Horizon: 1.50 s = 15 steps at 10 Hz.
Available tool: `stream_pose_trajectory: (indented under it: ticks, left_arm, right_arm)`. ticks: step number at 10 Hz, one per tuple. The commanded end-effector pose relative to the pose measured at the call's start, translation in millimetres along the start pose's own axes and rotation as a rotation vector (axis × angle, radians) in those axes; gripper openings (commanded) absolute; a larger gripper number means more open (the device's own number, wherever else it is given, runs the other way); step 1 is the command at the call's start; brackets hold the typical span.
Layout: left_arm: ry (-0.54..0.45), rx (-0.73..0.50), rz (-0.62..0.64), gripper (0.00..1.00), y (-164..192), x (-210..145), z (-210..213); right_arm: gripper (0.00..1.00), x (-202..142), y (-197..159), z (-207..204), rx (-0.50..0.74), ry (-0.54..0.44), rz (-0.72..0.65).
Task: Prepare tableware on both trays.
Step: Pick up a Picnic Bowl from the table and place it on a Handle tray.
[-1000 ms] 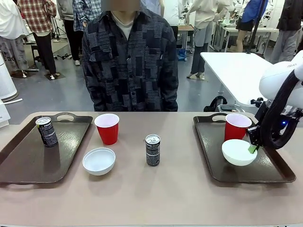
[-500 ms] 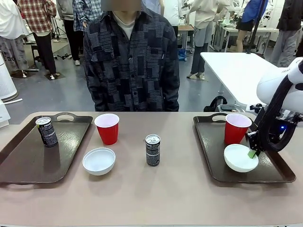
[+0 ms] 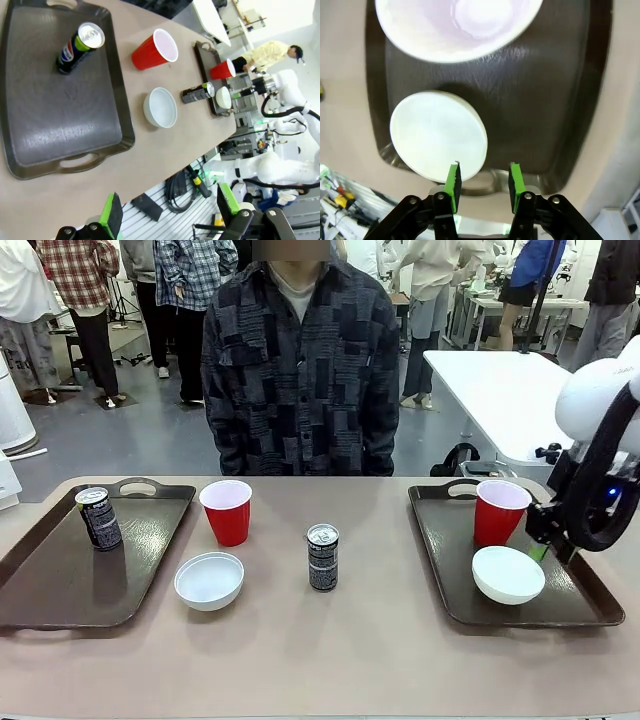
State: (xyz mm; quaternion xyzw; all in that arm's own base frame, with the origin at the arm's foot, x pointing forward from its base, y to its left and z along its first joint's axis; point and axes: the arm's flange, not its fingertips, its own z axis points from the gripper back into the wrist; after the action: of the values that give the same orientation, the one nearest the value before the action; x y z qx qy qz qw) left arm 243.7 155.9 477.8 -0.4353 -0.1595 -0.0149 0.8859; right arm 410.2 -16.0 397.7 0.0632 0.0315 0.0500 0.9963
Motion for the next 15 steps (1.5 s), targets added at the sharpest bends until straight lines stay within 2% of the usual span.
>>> stream_pose_trajectory:
  ticks: [1,2,3,4,6,7,15]
  left_arm:
    - [-0.005,-0.009,0.002,1.0,-0.1,-0.1,1.2]
    - [-0.005,-0.009,0.002,1.0,-0.1,-0.1,1.2]
    - [-0.005,-0.009,0.002,1.0,-0.1,-0.1,1.2]
    - [-0.005,-0.009,0.002,1.0,-0.1,-0.1,1.2]
    - [-0.005,-0.009,0.002,1.0,-0.1,-0.1,1.2]
    - [-0.005,-0.009,0.002,1.0,-0.1,-0.1,1.2]
    - [-0.005,-0.009,0.002,1.0,-0.1,-0.1,1.2]
  right_arm:
    - [0.72,-17.6,13.6,38.9,-0.055,0.004,-0.027]
    - [1.0,-26.2,20.3,56.1,-0.072,-0.01,-0.046]
    - [0.92,-35.9,28.3,71.0,-0.086,-0.02,-0.063]
    - [1.0,-46.3,38.3,84.8,-0.079,-0.021,-0.064]
    - [1.0,-50.4,45.7,99.0,-0.075,-0.045,-0.08]
    - [1.0,-49.2,38.5,90.4,-0.069,-0.036,-0.047]
    - [1.0,-49.2,38.5,90.4,-0.069,-0.036,-0.047]
